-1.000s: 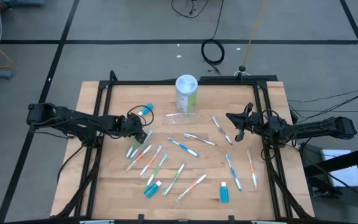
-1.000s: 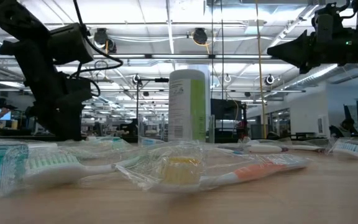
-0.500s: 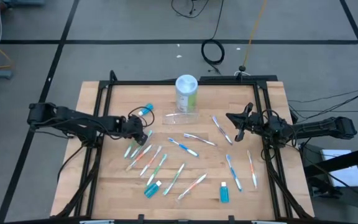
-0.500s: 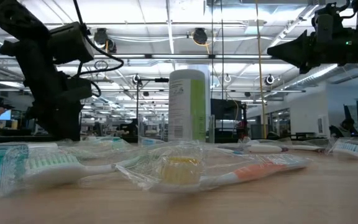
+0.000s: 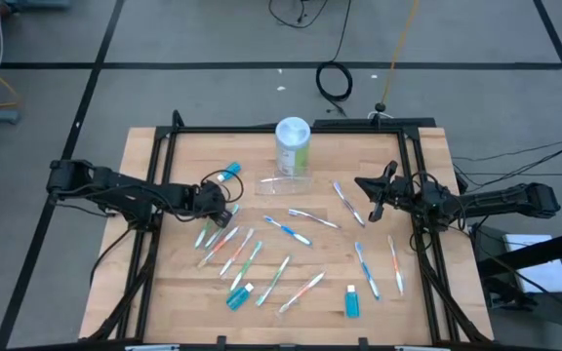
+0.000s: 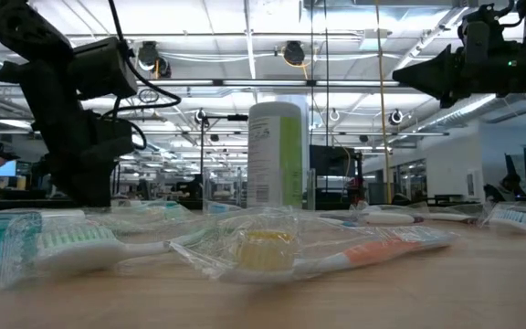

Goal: Pick & Place toothbrushing station
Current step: Put the green toothbrush into the transparent organizer

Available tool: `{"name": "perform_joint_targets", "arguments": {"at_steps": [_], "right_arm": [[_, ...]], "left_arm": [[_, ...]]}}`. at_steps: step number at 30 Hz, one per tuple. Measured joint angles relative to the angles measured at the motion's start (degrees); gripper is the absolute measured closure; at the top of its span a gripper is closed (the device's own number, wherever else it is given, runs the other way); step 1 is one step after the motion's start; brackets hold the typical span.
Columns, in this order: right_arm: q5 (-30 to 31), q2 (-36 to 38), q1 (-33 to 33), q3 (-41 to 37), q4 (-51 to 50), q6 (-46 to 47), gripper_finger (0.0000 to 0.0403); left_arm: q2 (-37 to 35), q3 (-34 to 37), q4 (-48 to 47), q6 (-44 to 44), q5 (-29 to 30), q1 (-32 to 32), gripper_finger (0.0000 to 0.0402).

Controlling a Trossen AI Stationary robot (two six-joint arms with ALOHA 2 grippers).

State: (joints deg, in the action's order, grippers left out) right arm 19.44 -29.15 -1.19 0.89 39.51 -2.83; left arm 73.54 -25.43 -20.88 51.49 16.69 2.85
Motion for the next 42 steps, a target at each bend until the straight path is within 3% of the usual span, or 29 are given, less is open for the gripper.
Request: {"name": "perform_joint_targets", "arguments": {"at_steps": [7, 16, 22, 33, 37, 42], "right_arm": [[0.00, -0.02, 0.00, 0.00, -0.02, -0.02, 0.0399], [0.00, -0.02, 0.00, 0.00, -0.04, 0.20, 0.0399], [0.00, -0.02, 0.00, 0.00, -0.04, 0.20, 0.0399], [0.02, -0.02, 0.00, -0.02, 0.09, 0.22, 0.0399], [0.02, -0.02, 0.00, 0.00, 0.09, 0.22, 0.0399], [0.02, -0.03, 0.00, -0.01, 0.09, 0.21, 0.0399]], "left_arm": [[0.11, 0.08, 0.37, 6.33, 0.76, 0.07, 0.0366], [-0.23, 0.15, 3.07, 6.87, 4.19, 0.07, 0.0371], [-1.71, 0.13, 10.23, 2.32, 4.59, 0.07, 0.0371], [-7.75, -8.24, 19.40, -22.70, 18.53, 2.10, 0.0371], [-8.00, -10.85, 30.80, -33.45, 22.34, 2.05, 0.0371], [-5.97, -11.04, 51.81, -46.97, 22.99, 2.05, 0.0371]]}}
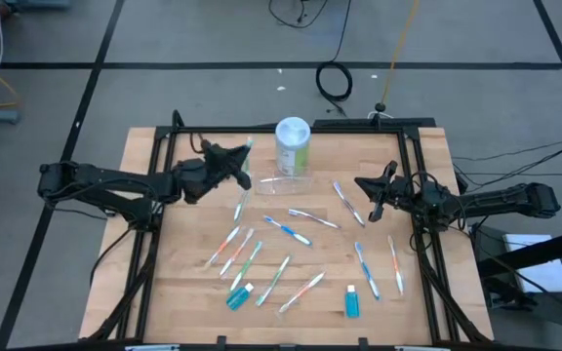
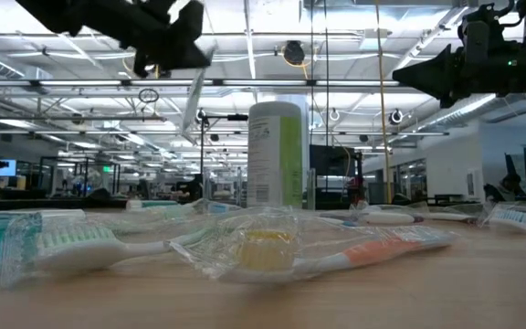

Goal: Pick & Place toothbrushing station
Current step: Put the green toothbrush into the transparent organizer

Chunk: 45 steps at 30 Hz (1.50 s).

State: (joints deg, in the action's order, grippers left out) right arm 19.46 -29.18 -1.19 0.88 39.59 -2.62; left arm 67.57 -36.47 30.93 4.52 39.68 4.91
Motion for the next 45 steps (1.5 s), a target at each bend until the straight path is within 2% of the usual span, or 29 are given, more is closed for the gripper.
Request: {"name": "perform_joint_targets", "arguments": {"at_steps": [3, 8, 12, 16, 22, 28, 32, 40, 45], "right_arm": [[0.02, 0.01, 0.00, 0.01, 0.02, 0.01, 0.0399], [0.04, -0.01, 0.00, 0.00, 0.02, -0.05, 0.0399], [0.02, 0.00, 0.00, 0.01, 0.02, -0.05, 0.0399], [0.02, 0.00, 0.00, -0.01, 0.02, -0.17, 0.0399], [0.02, -0.01, 0.00, 0.01, 0.02, -0.19, 0.0399], [0.02, -0.01, 0.00, -0.01, 0.00, -1.30, 0.0399], [0.02, 0.00, 0.00, 0.00, 0.00, -1.15, 0.0399], [0.02, -0.01, 0.00, -0.01, 0.00, -1.11, 0.0399], [0.00, -0.01, 0.00, 0.01, 0.00, -1.09, 0.0399]], "left_arm": [[3.11, 0.02, 10.04, -6.32, -0.69, 0.00, 0.0371], [11.20, 0.04, 19.93, -14.32, 0.10, 0.25, 0.0371], [18.00, 0.04, 27.27, -13.88, 4.26, 1.83, 0.0371], [23.60, 0.04, 30.98, -13.39, 5.42, 3.90, 0.0371], [28.54, 0.06, 32.64, -11.33, 5.43, 4.87, 0.0371], [28.87, 0.04, 32.49, -11.89, 5.46, 4.94, 0.0371], [28.87, 0.04, 32.03, -9.11, 5.47, 4.87, 0.0371], [28.87, 0.07, 22.07, -5.62, 7.34, 4.66, 0.0369], [28.90, 0.07, 20.62, -4.04, 7.45, 4.66, 0.0341]]}}
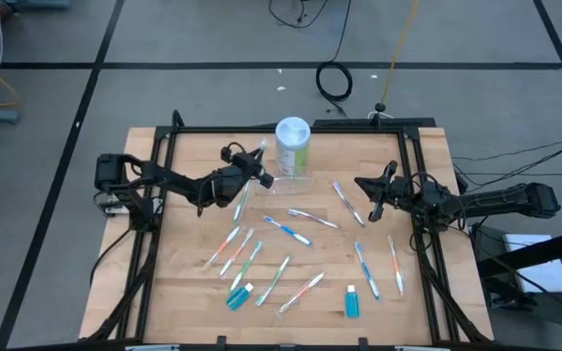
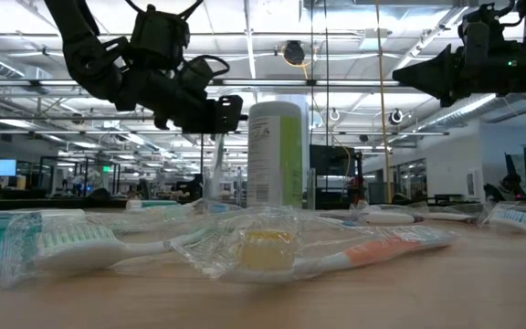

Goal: Pick & Place toothbrushing station
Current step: Put the green toothbrush into the transparent organizer, then put the violet toothbrush into the transparent organizer

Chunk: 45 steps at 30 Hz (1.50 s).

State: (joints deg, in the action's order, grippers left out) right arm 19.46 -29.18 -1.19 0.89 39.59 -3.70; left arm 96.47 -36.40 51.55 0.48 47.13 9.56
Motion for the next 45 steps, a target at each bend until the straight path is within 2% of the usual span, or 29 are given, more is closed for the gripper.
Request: {"name": "perform_joint_targets", "arguments": {"at_steps": [9, 14, 18, 24, 31, 37, 41, 45], "right_arm": [[0.00, -0.01, 0.00, -0.02, 0.00, 0.00, 0.0399], [-0.02, -0.01, 0.00, 0.00, 0.00, 0.02, 0.0399], [-0.02, -0.01, 0.00, -0.01, -0.01, 0.02, 0.0399], [-0.02, -0.01, 0.00, 0.00, 0.14, 2.30, 0.0399], [-0.41, -0.14, 0.04, -0.01, 1.31, 5.93, 0.0402], [-3.13, -1.50, 0.11, 0.25, 2.23, 8.88, 0.0402], [-3.11, -4.89, 0.83, 3.26, -2.88, 9.36, 0.0402], [-1.48, -11.77, 1.84, 8.45, -11.58, 12.31, 0.0402]], "left_arm": [[-0.02, 0.00, -0.07, -0.14, 0.04, -0.33, 0.0274], [-3.06, 0.02, -5.25, 1.74, -0.09, -0.74, 0.0254], [-7.51, 0.04, -12.12, 5.49, -1.51, -0.70, 0.0252], [-14.11, 0.04, -19.95, 4.07, -6.01, -0.70, 0.0252], [-22.15, 0.02, -26.13, 6.16, -14.82, -0.74, 0.0252], [-28.18, 0.00, -36.82, 8.80, -20.46, -1.53, 0.0252], [-29.93, 0.02, -44.55, 11.43, -21.81, -2.74, 0.0252], [-29.83, 0.02, -48.82, 12.97, -21.70, -3.58, 0.0252]]}}
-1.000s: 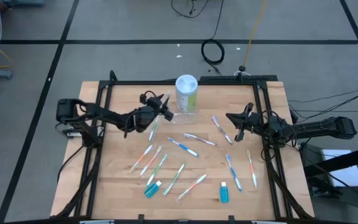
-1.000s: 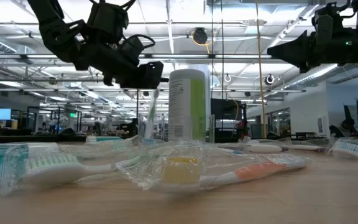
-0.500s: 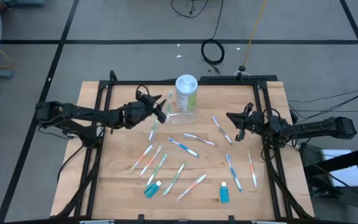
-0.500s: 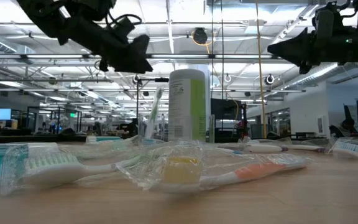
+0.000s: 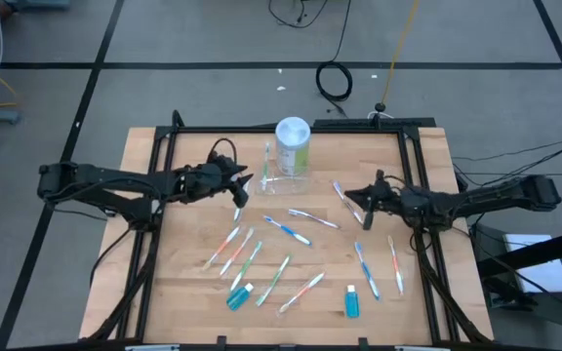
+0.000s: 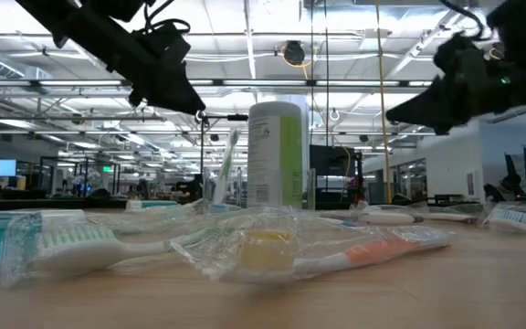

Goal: Pick & Place toothbrushing station
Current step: Put the violet toothbrush into the transparent organizer

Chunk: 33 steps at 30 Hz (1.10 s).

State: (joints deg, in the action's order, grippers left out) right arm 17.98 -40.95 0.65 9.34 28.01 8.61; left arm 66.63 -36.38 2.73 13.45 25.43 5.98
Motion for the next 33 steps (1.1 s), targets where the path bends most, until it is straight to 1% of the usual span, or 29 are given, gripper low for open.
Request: {"name": "perform_joint_targets", "arguments": {"at_steps": [5, 9, 12, 15, 20, 22, 26, 30, 33], "right_arm": [[-0.25, -11.44, 0.21, 6.16, -5.20, 3.35, 0.0403], [0.10, -20.17, -0.02, 11.39, -6.70, 4.03, 0.0395], [0.02, -25.81, -0.31, 14.01, -9.18, 3.99, 0.0369], [0.94, -29.71, -0.79, 15.65, -9.18, 2.88, 0.0332], [9.51, -33.48, -3.04, 15.57, -11.20, 2.83, 0.0271], [10.33, -34.23, -4.23, 15.57, -12.82, 3.85, 0.0252], [9.44, -35.52, -6.63, 15.57, -15.67, 8.52, 0.0222], [4.35, -37.89, -9.59, 14.56, -15.31, 11.57, 0.0208], [1.34, -40.31, -11.54, 13.78, -12.58, 13.90, 0.0207]], "left_arm": [[0.71, 0.00, 0.20, 0.46, 0.02, -0.14, 0.0252], [0.68, 0.00, 0.53, 0.55, 0.07, -0.10, 0.0252], [0.70, 0.00, 0.38, 0.53, 0.04, -0.12, 0.0252], [0.70, 0.00, 0.39, 0.53, 0.04, -0.11, 0.0252], [0.70, 0.00, 0.38, 0.61, 0.02, -0.12, 0.0252], [0.70, 0.00, 0.35, 1.02, 0.02, -0.12, 0.0252], [0.98, 0.00, 0.29, 1.71, 0.02, -0.12, 0.0252], [1.01, 0.00, 0.21, 1.75, 0.00, -0.12, 0.0252], [1.01, 0.00, 0.23, 2.04, 0.00, -0.12, 0.0252]]}}
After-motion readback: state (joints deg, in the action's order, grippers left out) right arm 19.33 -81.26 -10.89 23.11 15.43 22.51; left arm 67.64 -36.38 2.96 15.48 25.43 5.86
